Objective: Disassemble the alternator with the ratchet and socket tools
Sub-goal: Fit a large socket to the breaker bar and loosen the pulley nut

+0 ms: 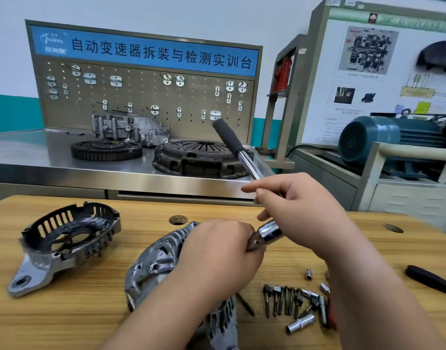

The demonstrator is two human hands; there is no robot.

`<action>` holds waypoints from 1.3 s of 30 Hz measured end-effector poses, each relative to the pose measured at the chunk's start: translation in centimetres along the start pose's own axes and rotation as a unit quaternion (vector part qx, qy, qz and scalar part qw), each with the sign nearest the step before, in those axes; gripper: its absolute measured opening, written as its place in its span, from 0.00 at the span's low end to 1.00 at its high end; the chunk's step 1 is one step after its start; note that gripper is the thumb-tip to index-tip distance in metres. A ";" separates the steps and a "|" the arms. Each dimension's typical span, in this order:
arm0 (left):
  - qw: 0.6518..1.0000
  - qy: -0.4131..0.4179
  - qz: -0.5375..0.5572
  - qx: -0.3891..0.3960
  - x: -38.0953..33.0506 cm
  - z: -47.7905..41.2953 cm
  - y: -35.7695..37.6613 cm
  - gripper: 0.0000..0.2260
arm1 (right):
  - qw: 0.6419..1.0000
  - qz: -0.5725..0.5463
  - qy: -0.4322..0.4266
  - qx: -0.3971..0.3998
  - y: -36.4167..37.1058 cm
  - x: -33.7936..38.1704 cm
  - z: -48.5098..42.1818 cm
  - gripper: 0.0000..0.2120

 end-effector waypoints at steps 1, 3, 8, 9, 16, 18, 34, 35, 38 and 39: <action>1.000 -0.006 0.008 0.002 0.2 0.0 0.0 0.21 | 0.999 -0.026 -0.023 0.013 0.2 0.4 0.0 0.17; 1.000 -0.014 0.020 0.003 0.4 0.0 0.0 0.21 | 0.991 -0.102 -0.079 0.047 0.5 1.8 0.2 0.18; 0.997 0.030 0.059 -0.032 -0.4 -0.1 -0.8 0.09 | 0.938 -0.219 -0.191 0.187 1.2 4.8 1.9 0.18; 0.997 0.035 0.062 -0.038 -0.6 -0.1 -0.9 0.07 | 0.931 -0.226 -0.201 0.204 1.2 5.0 2.1 0.18; 1.000 -0.009 0.015 -0.023 0.3 0.0 -0.1 0.19 | 0.950 -0.249 -0.158 0.107 0.3 3.9 1.2 0.14; 1.000 -0.021 0.008 -0.020 0.3 0.0 -0.1 0.20 | 0.974 -0.193 -0.115 0.040 0.1 2.9 0.8 0.16; 0.998 -0.004 0.058 -0.007 0.7 -0.1 -0.3 0.17 | 0.989 -0.086 -0.115 0.036 0.2 1.7 -0.1 0.16; 0.997 -0.005 0.082 0.006 0.7 -0.1 -0.2 0.17 | 0.982 -0.111 -0.147 0.051 0.2 2.3 0.1 0.15; 0.985 -0.010 0.162 0.061 0.7 0.2 -0.2 0.17 | 0.961 -0.179 -0.194 0.078 0.1 3.2 0.7 0.13; 0.976 -0.009 0.202 0.084 0.6 0.6 -0.4 0.17 | 0.960 -0.192 -0.191 0.069 -0.1 2.9 0.7 0.13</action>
Point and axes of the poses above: each hand's wrist, its own z-axis away from the middle knuckle, its own y-axis out of the palm, x = y × z, the point moved 9 cm from there along -z, towards the middle knuckle, and after that the axes turned 4 degrees about -z, right-handed, at the moved point
